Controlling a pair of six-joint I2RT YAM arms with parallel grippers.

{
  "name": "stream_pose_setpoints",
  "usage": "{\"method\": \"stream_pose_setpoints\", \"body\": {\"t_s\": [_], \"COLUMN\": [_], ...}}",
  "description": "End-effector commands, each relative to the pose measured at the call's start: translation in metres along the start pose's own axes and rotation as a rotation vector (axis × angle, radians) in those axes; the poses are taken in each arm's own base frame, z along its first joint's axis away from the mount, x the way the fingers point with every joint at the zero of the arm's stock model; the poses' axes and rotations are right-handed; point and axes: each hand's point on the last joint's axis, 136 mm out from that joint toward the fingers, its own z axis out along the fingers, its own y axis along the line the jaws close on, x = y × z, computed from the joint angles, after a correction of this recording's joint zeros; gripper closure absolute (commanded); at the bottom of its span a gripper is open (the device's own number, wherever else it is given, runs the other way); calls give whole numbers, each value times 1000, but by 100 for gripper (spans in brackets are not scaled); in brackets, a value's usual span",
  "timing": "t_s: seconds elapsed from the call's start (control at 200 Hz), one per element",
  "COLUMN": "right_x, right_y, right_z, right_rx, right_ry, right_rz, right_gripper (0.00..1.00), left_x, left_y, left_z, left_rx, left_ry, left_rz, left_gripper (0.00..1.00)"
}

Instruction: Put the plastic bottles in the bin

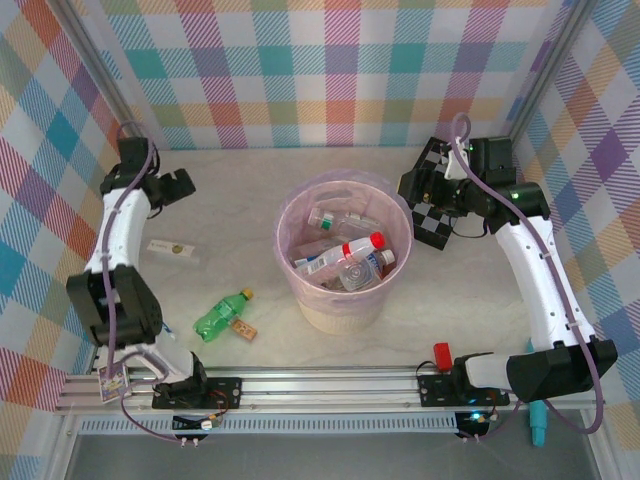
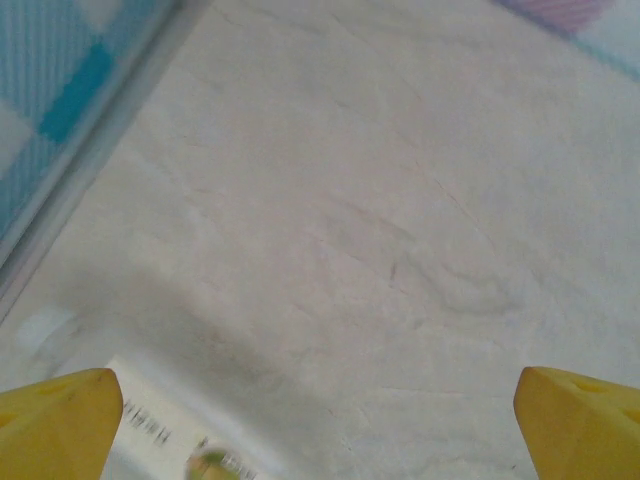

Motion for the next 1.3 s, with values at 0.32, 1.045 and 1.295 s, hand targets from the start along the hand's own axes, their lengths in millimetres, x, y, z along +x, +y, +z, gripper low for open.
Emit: {"method": "stream_pose_setpoints", "body": {"t_s": [0.32, 1.045, 1.295], "right_x": [4, -1, -13], "right_y": [2, 3, 20], "right_z": [-2, -16, -21], "right_rx": [-25, -9, -69], "right_ry": [12, -33, -60], "right_rz": [-11, -9, -47], "right_gripper": [19, 19, 19], "left_x": [100, 111, 85], "left_y": [57, 20, -47], "left_z": [47, 79, 38], "left_rx": [-123, -33, 140], "left_ry": [85, 157, 156], "left_rz": [-528, -442, -162], "left_gripper": [0, 38, 46]}}
